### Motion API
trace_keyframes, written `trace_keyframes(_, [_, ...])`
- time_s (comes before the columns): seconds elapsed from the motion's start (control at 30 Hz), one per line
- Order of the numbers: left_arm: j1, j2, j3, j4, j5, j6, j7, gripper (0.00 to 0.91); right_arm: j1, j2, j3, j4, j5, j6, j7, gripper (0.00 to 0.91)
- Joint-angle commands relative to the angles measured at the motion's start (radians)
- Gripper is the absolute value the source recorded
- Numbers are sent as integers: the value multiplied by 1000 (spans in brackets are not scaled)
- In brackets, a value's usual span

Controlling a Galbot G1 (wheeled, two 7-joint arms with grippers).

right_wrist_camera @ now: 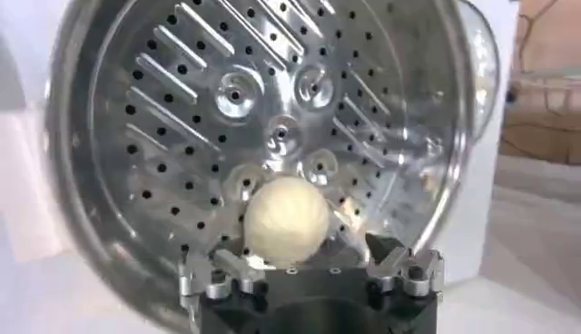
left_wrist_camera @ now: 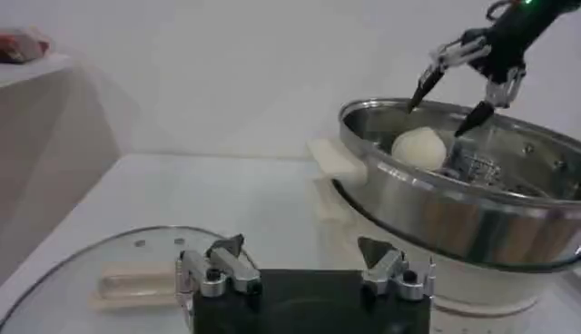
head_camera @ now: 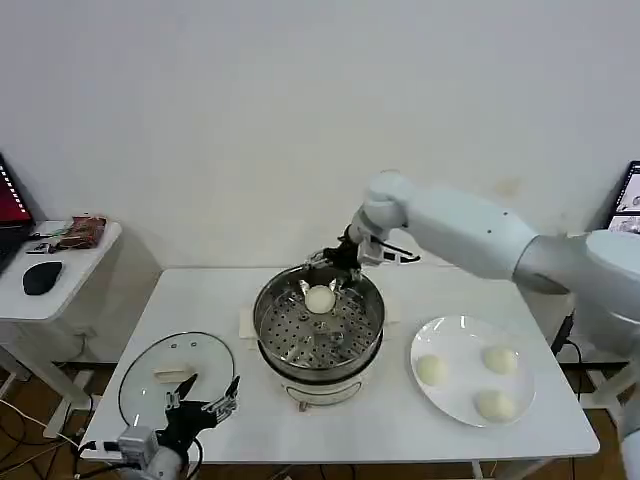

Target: Take steamed baozi put them in steamer then cover it.

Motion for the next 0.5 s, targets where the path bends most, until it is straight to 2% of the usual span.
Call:
trace_keyframes(0.03, [-1, 0, 1, 3, 1, 0, 0, 907, 169, -178, -150, 162, 362, -290, -13, 907])
trace_keyframes(0.1, [-4, -3, 3, 3, 1, 0, 0, 907, 200, -210, -182, 184, 423, -334, -21, 907])
trace_keyframes(0.23, [-6, -3, 4, 6, 1, 0, 1, 907, 236, -258, -230, 215, 464, -389, -29, 907])
trace_keyframes(0.4, [1, -2, 3, 5, 0, -2, 1, 907, 324, -354, -369, 348, 642, -638, -4, 907])
trace_keyframes(0.5, [7, -2, 0, 1, -1, -4, 0, 907, 335, -381, -392, 363, 673, -664, -10, 907])
